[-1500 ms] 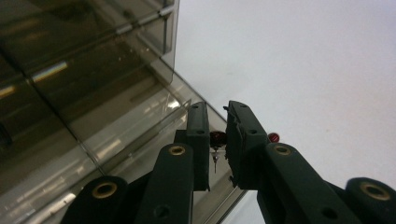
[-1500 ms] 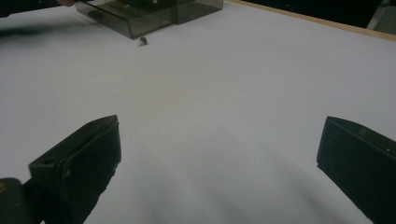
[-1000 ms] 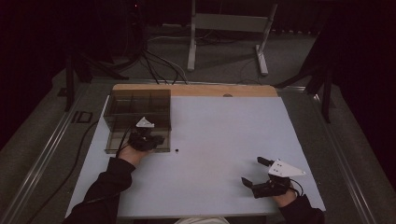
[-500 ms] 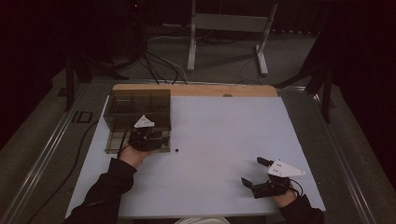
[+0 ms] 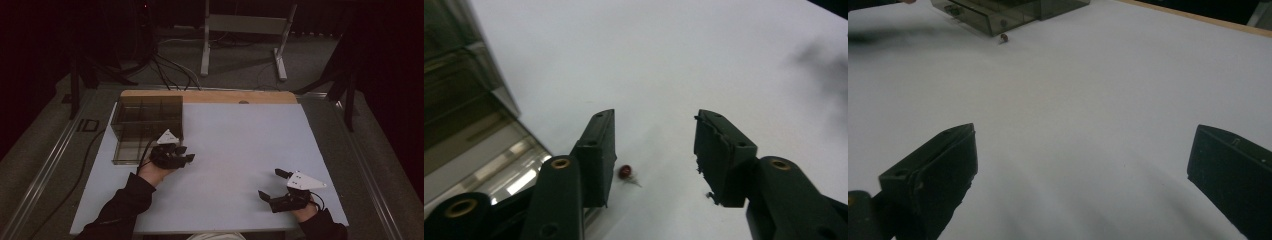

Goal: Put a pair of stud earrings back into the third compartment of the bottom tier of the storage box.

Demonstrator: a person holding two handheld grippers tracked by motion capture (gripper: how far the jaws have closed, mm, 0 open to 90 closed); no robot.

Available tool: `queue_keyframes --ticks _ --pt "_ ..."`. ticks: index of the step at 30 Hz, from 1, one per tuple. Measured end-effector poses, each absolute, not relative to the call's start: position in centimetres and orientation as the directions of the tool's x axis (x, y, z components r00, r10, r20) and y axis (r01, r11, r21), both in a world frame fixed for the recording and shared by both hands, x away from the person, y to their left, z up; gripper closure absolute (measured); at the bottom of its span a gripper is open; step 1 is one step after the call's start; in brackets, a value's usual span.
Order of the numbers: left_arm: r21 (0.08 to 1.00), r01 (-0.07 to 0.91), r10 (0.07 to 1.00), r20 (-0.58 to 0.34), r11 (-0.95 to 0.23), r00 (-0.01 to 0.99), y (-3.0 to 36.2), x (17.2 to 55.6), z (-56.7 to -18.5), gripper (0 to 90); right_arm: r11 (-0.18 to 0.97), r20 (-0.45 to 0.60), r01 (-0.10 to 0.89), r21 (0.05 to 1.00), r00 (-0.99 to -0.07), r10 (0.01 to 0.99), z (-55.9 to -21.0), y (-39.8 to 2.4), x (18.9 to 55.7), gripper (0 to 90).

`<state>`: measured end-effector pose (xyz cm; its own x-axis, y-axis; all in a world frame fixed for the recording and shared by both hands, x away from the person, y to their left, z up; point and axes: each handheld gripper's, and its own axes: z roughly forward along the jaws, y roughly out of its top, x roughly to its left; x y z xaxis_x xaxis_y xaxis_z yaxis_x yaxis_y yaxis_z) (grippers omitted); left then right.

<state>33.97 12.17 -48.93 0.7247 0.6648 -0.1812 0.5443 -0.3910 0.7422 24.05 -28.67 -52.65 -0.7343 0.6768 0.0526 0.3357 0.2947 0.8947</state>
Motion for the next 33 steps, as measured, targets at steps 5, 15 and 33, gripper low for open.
queue_keyframes --ticks 5,15,33 --pt "0.733 0.523 0.648 -0.148 -0.435 0.747 11.4 33.8 -49.6 56.8 0.295 0.053 0.336 0.894 -0.734 0.677 -52.6 -28.7 24.1 0.1" --pt "0.693 0.478 0.637 -0.035 -0.540 0.770 10.2 33.5 -51.7 57.7 0.301 0.050 0.337 0.892 -0.735 0.676 -52.7 -28.7 24.0 0.1" --pt "0.646 0.478 0.654 0.043 -0.595 0.755 9.3 33.8 -52.6 57.0 0.302 0.049 0.336 0.892 -0.736 0.675 -52.7 -28.7 24.0 0.1"
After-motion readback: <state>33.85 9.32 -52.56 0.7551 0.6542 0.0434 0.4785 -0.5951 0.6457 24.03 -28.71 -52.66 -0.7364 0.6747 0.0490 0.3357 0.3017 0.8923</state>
